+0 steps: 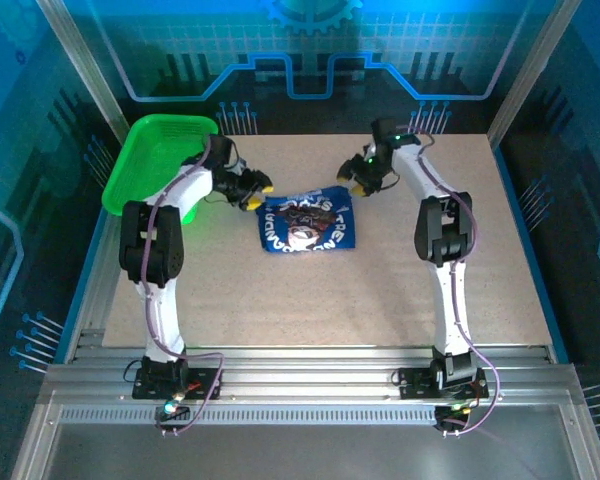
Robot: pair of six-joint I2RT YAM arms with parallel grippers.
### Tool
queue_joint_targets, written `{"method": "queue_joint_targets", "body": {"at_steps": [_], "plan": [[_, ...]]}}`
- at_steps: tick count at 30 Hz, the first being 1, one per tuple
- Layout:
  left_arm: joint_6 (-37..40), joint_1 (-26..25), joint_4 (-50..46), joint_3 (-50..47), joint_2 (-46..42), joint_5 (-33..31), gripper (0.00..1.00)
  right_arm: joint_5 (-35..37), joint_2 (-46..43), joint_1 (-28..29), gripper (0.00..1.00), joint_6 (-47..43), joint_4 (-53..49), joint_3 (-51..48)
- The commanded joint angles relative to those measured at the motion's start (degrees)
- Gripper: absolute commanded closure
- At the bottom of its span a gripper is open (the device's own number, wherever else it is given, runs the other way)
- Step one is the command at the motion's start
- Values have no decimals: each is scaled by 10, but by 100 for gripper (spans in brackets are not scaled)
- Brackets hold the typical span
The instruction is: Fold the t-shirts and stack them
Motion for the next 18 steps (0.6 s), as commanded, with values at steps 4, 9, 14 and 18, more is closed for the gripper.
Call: {"method": "queue_joint_targets", "body": {"at_steps": [4, 9, 14, 18], "plan": [[5, 9, -39, 16, -131, -49, 32, -25, -177, 5, 22, -93, -44, -92], [8, 8, 13, -168, -270, -45, 26, -16, -380, 14, 4, -109, 56, -385], [58, 1, 49, -324, -408, -61, 19, 52, -577, 43, 0, -115, 147, -627], [89, -2, 60, -434, -508, -87, 15, 72, -709, 56, 0, -102, 184, -767]]}}
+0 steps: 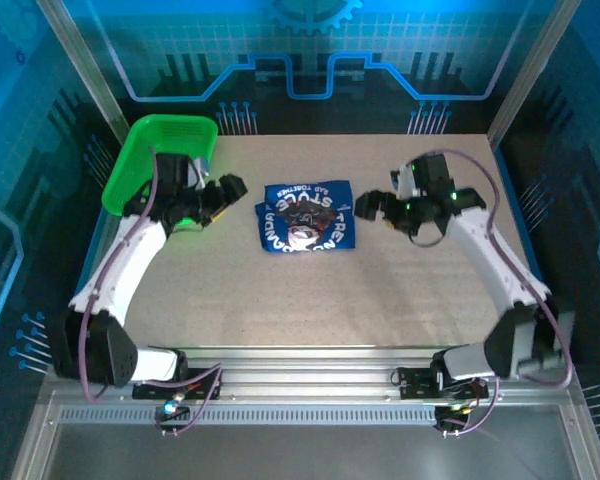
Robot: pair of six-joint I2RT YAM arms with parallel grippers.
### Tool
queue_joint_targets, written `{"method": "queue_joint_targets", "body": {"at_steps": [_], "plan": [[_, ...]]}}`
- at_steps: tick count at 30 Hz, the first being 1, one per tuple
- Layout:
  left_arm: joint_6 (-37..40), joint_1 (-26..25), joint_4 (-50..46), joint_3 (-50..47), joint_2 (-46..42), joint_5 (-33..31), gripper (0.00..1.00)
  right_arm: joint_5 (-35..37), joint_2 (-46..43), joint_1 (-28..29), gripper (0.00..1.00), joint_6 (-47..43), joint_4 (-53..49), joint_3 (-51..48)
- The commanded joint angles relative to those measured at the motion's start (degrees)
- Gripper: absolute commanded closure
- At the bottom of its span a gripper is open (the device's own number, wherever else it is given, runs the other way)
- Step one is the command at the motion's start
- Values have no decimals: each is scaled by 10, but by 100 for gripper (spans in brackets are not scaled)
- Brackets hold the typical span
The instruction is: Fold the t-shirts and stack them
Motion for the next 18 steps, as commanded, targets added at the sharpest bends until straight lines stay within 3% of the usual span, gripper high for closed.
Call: {"method": "queue_joint_targets", "body": {"at_steps": [1, 11, 15, 18], "plan": [[45, -5, 20, -73, -76, -27, 14, 43, -90, 12, 0, 1, 48, -84], [48, -11, -5, -244, -271, -62, 7, 113, -367, 14, 0, 34, -30, -259], [83, -11, -50, -266, -354, -157, 1, 243, -441, 2, 0, 34, -76, -284], [80, -3, -18, -289, -378, -252, 1, 331, -460, -10, 0, 30, -15, -318]]}}
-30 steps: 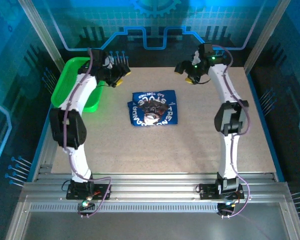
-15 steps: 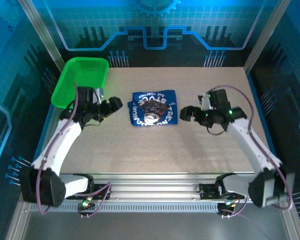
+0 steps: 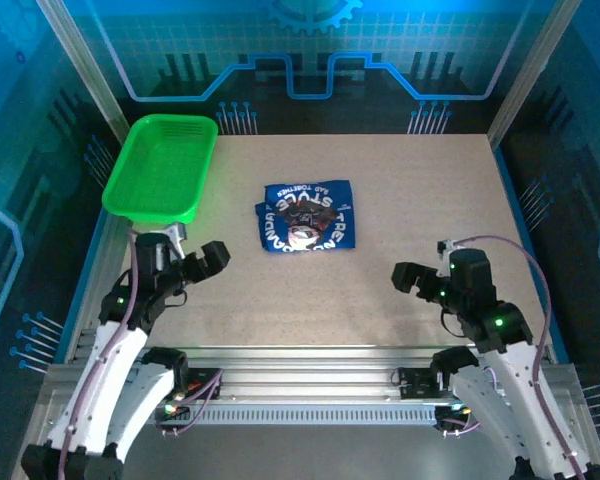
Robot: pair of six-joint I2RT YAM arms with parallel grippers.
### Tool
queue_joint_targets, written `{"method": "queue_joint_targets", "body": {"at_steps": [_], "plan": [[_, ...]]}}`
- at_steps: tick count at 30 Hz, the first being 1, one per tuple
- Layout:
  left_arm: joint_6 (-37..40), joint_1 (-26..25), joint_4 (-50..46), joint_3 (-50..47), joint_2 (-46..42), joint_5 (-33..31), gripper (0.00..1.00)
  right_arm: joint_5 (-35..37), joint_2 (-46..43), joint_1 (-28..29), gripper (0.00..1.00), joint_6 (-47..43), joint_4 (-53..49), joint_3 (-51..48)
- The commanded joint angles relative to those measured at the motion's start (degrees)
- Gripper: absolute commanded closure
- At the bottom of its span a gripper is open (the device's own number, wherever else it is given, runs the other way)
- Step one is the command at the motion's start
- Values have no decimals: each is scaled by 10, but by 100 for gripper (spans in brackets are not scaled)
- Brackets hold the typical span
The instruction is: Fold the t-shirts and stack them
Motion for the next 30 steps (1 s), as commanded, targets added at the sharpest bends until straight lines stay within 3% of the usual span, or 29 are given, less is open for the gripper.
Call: {"method": "queue_joint_targets", "body": {"at_steps": [1, 6, 9, 12, 18, 19, 23, 24, 25, 27, 30], "plan": [[26, 8, 48, -35, -5, -117, 1, 153, -6, -9, 0, -9, 67, -50], [118, 8, 282, -94, 71, -167, 1, 259, 58, -34, 0, -108, 335, -158], [164, 9, 439, -139, 129, -211, 1, 230, 141, -81, 0, -159, 488, -177], [194, 12, 511, -150, 220, -235, 1, 198, 241, -115, 0, -178, 646, -206], [220, 28, 743, -204, 349, -228, 1, 148, 412, -137, 0, -210, 894, -224], [257, 29, 798, -204, 379, -219, 1, 138, 446, -138, 0, -215, 911, -212], [282, 50, 919, -187, 520, -152, 1, 109, 553, -94, 0, -291, 936, -164], [279, 49, 923, -182, 520, -150, 1, 131, 567, -80, 0, -302, 951, -157], [264, 52, 849, -171, 496, -157, 1, 127, 548, -83, 0, -289, 886, -143], [264, 57, 907, -183, 515, -160, 1, 121, 553, -86, 0, -293, 921, -155], [262, 57, 888, -175, 512, -157, 1, 146, 554, -74, 0, -296, 900, -144]]}}
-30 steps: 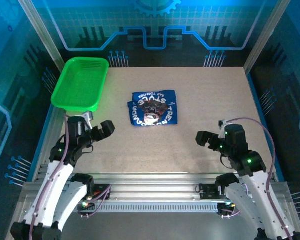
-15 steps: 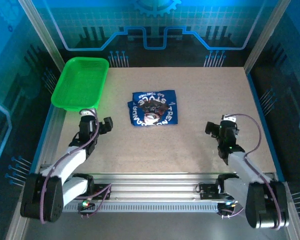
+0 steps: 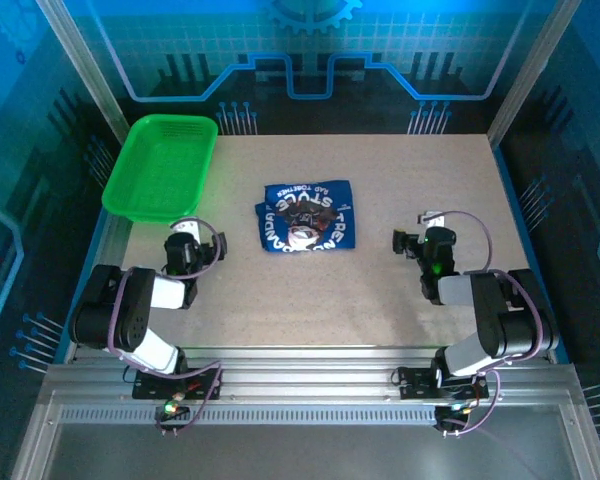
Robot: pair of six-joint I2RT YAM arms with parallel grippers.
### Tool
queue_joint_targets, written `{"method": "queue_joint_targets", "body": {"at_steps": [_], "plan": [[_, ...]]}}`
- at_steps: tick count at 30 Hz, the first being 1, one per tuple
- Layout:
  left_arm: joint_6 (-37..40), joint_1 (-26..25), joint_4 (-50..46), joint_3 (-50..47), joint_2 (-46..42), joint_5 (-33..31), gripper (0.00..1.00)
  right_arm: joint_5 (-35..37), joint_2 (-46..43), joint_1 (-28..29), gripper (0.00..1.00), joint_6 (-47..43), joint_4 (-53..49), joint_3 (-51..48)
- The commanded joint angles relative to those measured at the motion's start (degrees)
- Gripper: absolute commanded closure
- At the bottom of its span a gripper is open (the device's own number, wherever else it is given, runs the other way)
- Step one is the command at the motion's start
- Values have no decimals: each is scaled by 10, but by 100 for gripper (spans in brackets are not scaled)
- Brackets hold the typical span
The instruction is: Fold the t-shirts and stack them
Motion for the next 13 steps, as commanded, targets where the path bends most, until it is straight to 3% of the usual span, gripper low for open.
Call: {"method": "queue_joint_targets", "body": {"at_steps": [1, 13], "plan": [[12, 6, 43, 11, -3, 18, 1, 25, 1, 16, 0, -23, 31, 13], [13, 6, 44, 12, -2, 17, 1, 14, -2, 6, 0, -16, 28, 11]]}}
